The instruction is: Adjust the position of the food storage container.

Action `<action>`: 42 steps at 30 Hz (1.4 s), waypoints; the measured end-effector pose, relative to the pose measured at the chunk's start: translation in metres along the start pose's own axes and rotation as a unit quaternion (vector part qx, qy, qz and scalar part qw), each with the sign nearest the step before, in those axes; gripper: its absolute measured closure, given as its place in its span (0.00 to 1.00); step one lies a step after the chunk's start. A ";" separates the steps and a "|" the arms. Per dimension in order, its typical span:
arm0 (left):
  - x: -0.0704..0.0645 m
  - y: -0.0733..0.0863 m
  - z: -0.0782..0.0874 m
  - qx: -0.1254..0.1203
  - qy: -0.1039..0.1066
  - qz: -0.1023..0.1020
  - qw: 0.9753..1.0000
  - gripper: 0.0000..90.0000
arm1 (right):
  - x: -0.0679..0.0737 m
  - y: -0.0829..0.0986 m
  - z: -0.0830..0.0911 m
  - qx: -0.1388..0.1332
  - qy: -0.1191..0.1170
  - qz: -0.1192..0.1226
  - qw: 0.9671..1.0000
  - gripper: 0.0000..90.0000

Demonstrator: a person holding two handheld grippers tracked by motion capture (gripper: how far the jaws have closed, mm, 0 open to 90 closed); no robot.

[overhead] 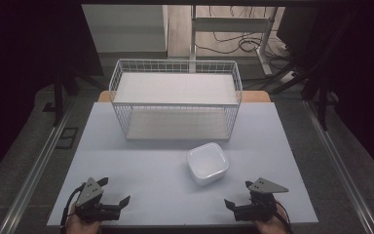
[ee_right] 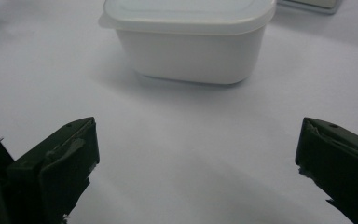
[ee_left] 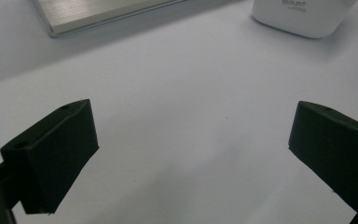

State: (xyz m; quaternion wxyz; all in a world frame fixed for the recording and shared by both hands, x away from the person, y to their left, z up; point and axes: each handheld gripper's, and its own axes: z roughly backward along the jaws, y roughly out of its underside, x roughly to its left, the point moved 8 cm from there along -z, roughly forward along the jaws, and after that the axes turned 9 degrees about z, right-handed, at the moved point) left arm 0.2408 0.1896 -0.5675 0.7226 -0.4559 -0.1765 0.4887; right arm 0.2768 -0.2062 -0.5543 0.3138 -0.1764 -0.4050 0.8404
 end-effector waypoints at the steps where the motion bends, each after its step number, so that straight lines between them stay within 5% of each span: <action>1: 0.000 0.000 0.000 -0.001 0.000 0.000 1.000 0.01 | 0.001 0.000 0.000 0.001 -0.002 -0.003 1.000 0.00; 9: 0.000 -0.002 0.000 -0.011 0.014 0.016 1.000 0.01 | 0.001 -0.001 -0.002 -0.006 -0.003 -0.009 1.000 0.00; 16: -0.004 0.001 -0.004 0.001 0.004 -0.017 1.000 0.01 | 0.001 -0.002 -0.004 0.017 -0.001 0.008 1.000 0.02; 23: -0.005 0.000 -0.004 -0.004 -0.001 -0.024 1.000 0.02 | -0.004 -0.010 -0.002 0.015 -0.001 -0.005 1.000 0.23; 24: -0.006 -0.001 -0.003 -0.005 -0.004 -0.029 1.000 0.02 | -0.008 -0.018 -0.001 0.012 0.000 -0.005 1.000 0.34; 31: -0.006 -0.001 -0.004 -0.004 -0.008 -0.034 0.999 0.02 | -0.023 -0.030 -0.004 0.020 -0.005 0.003 1.000 0.63; 38: -0.005 -0.001 -0.004 -0.005 -0.011 -0.031 0.999 0.02 | -0.049 -0.050 -0.011 0.015 0.015 0.021 1.000 0.99; 42: -0.006 0.000 -0.005 -0.005 -0.011 -0.032 0.999 0.02 | -0.061 -0.060 -0.017 0.013 0.018 0.013 1.000 1.00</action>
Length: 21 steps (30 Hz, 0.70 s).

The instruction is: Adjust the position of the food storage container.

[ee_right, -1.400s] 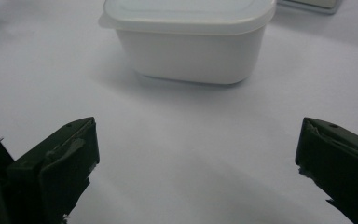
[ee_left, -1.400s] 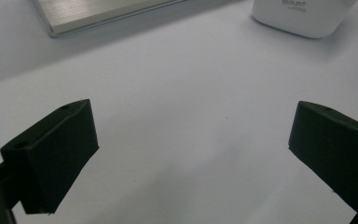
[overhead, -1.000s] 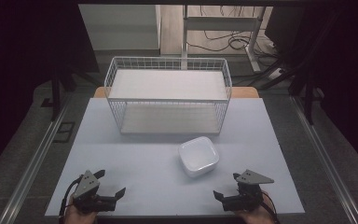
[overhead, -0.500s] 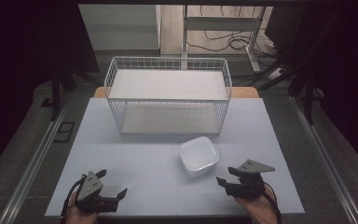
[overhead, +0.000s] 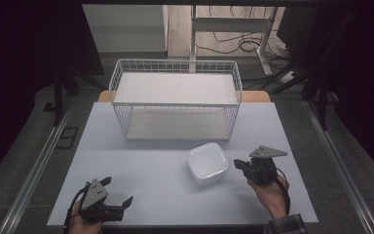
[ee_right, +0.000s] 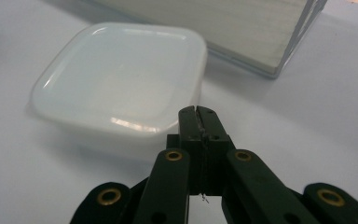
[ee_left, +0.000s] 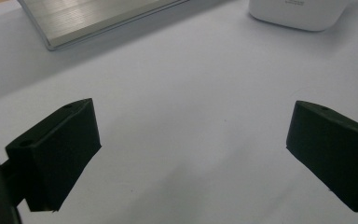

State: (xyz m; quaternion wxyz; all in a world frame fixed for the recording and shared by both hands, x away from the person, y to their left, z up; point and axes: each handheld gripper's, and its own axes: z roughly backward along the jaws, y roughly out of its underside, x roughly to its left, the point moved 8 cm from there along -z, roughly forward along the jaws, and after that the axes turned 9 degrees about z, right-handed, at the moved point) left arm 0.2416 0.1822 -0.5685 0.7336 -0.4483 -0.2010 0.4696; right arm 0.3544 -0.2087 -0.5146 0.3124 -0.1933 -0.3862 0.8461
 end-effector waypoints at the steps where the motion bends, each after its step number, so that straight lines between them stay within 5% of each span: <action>1: 0.000 0.000 0.000 0.000 0.000 0.000 1.000 0.02 | -0.005 -0.003 -0.005 0.001 0.006 0.000 1.000 1.00; 8: 0.002 -0.001 0.001 -0.005 -0.001 0.005 1.000 0.03 | -0.026 -0.015 -0.043 0.007 0.002 -0.019 1.000 1.00; 14: 0.003 -0.001 0.001 -0.007 -0.005 0.007 1.000 0.03 | -0.028 -0.023 -0.076 0.020 -0.007 -0.007 1.000 1.00; 21: 0.003 -0.001 0.001 -0.008 -0.004 0.008 1.000 0.03 | -0.028 -0.023 -0.079 0.021 -0.014 -0.012 1.000 1.00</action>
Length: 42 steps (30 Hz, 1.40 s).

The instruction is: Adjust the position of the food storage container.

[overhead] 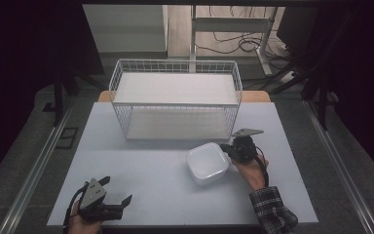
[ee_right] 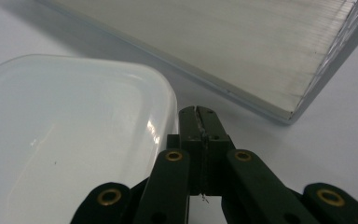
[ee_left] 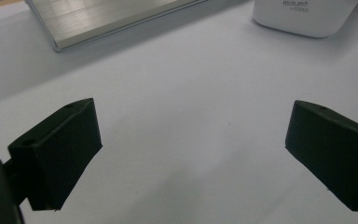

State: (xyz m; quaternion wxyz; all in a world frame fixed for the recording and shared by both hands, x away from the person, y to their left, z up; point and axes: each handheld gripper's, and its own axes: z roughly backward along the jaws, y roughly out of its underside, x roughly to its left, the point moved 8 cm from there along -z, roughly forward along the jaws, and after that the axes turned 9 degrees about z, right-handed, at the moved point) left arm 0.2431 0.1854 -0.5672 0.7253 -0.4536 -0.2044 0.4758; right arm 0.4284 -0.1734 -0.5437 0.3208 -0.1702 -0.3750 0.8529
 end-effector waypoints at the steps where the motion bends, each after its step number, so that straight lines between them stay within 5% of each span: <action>1: 0.000 0.000 0.000 0.000 0.000 0.000 1.000 0.03 | 0.001 0.001 0.001 0.000 -0.001 0.000 1.000 1.00; 22: -0.001 0.000 0.001 -0.001 0.002 0.003 1.000 0.04 | 0.068 0.014 0.022 0.003 -0.073 0.009 0.997 1.00; 29: -0.001 -0.001 0.001 -0.001 0.004 0.004 1.000 0.04 | 0.099 0.021 0.029 0.010 -0.093 0.032 0.995 1.00; 36: -0.003 -0.002 0.002 -0.004 0.008 0.004 1.000 0.04 | 0.102 0.022 0.036 0.005 -0.073 0.047 0.996 0.98; 42: -0.007 -0.001 0.001 0.001 0.024 0.011 1.000 0.05 | 0.092 0.032 0.057 -0.018 -0.059 0.033 0.998 0.71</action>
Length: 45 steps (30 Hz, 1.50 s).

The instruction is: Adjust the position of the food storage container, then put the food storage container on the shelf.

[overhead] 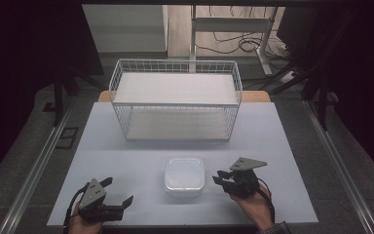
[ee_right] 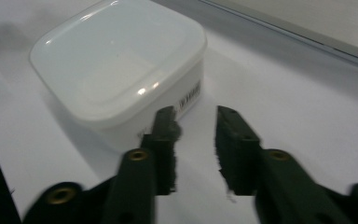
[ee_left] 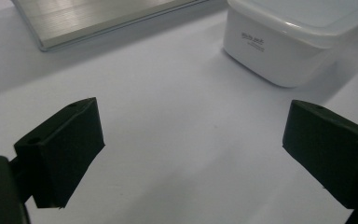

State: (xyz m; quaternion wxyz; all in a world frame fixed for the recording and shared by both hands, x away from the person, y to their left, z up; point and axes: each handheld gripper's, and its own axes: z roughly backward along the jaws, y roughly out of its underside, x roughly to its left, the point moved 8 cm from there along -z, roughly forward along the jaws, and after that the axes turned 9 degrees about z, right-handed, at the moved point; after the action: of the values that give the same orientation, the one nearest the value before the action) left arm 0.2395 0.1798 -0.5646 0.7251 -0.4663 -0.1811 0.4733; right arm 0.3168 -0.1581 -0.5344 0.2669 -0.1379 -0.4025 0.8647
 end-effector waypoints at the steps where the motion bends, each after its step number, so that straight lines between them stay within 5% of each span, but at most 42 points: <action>1: -0.002 0.001 -0.001 0.004 0.003 -0.006 1.000 0.05 | 0.000 0.005 0.008 -0.006 0.006 0.002 1.000 0.54; 5: -0.005 0.002 -0.003 0.009 0.000 -0.024 1.000 0.05 | 0.005 0.014 0.018 -0.024 0.016 0.010 1.000 0.20; 7: -0.005 0.003 -0.004 0.014 -0.003 -0.029 0.999 0.05 | 0.007 0.020 0.022 -0.026 0.024 0.016 0.999 0.12; 17: -0.012 -0.001 -0.008 0.030 0.018 -0.014 0.999 0.03 | 0.012 0.025 0.023 -0.015 0.013 0.002 1.000 0.07; 21: -0.020 -0.011 -0.015 0.039 0.053 -0.001 0.998 0.03 | 0.011 0.024 0.020 -0.003 0.021 -0.004 1.000 0.04; 24: -0.024 -0.015 -0.020 0.044 0.055 -0.007 0.998 0.05 | 0.010 0.020 0.019 -0.006 0.021 -0.007 1.000 0.05; 33: -0.041 -0.054 -0.061 0.056 0.087 -0.036 0.994 0.07 | 0.013 -0.008 0.005 -0.013 -0.012 -0.004 1.000 0.22; 39: -0.053 -0.075 -0.089 0.056 0.115 -0.029 0.991 0.07 | 0.013 -0.025 -0.011 -0.014 -0.020 0.004 1.000 0.20; 45: -0.058 -0.075 -0.114 0.076 0.124 -0.024 0.989 0.02 | 0.013 -0.033 -0.036 -0.003 -0.036 0.000 0.999 0.10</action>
State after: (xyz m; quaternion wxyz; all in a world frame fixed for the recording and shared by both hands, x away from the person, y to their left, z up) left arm 0.3303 0.0637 -0.5473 0.7868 -0.4599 -0.0645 0.4065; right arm 0.3337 -0.1109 -0.5325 0.2520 -0.1073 -0.4148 0.8677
